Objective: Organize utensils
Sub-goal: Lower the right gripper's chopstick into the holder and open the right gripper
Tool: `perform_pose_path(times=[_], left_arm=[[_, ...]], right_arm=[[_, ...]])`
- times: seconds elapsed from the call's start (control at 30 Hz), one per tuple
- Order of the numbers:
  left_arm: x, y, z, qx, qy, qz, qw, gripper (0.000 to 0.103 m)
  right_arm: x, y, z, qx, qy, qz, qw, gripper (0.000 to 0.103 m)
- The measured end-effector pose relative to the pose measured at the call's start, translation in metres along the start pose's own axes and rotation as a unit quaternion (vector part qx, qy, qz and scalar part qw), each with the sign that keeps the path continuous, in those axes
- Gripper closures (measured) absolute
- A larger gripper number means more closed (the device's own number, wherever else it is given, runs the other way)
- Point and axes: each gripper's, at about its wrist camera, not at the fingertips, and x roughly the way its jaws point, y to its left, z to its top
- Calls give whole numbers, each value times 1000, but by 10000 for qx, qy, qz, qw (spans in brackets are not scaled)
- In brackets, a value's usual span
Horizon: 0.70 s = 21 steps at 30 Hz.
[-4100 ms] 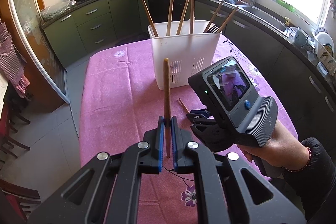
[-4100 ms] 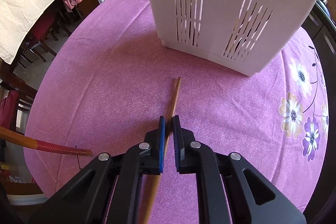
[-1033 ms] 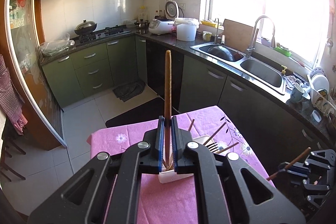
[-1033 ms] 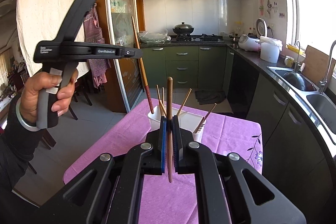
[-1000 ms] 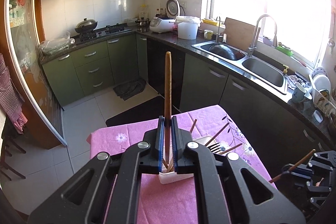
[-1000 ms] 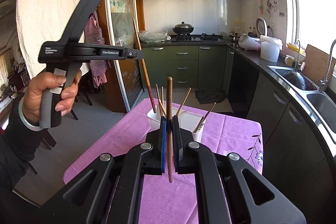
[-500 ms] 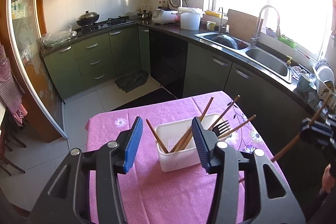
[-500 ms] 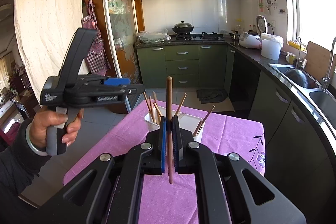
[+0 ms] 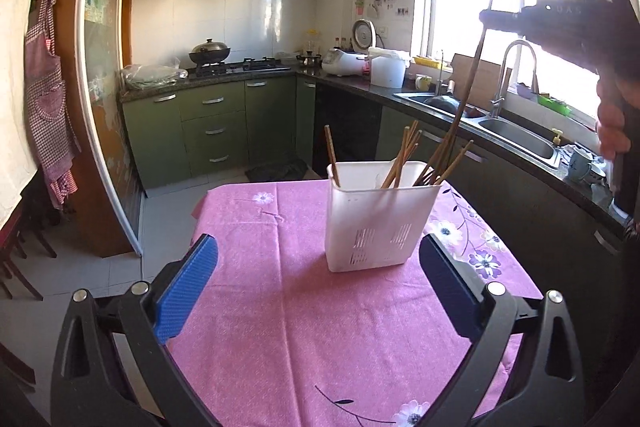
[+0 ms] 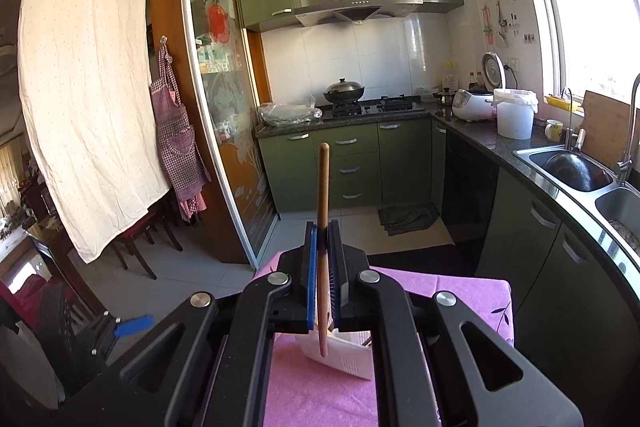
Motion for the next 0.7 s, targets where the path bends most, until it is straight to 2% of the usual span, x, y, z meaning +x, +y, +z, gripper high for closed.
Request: perform_pose_path(times=[0.1, 0.23, 0.43, 0.7], left_arm=[[-3, 7, -9, -67, -14, 322, 9995, 7], [-2, 10, -13, -98, -64, 498, 9987, 7], [-2, 6, -15, -132, -58, 495, 9987, 7], [0, 6, -15, -193, 4, 448, 9988, 7]], right_arm=[[12, -7, 11, 100, -72, -137, 9998, 97], [34, -19, 8, 221, 25, -367, 9991, 97], [68, -27, -14, 254, 366, -509, 9977, 97], [98, -23, -57, 165, 586, -553, 9966, 97]])
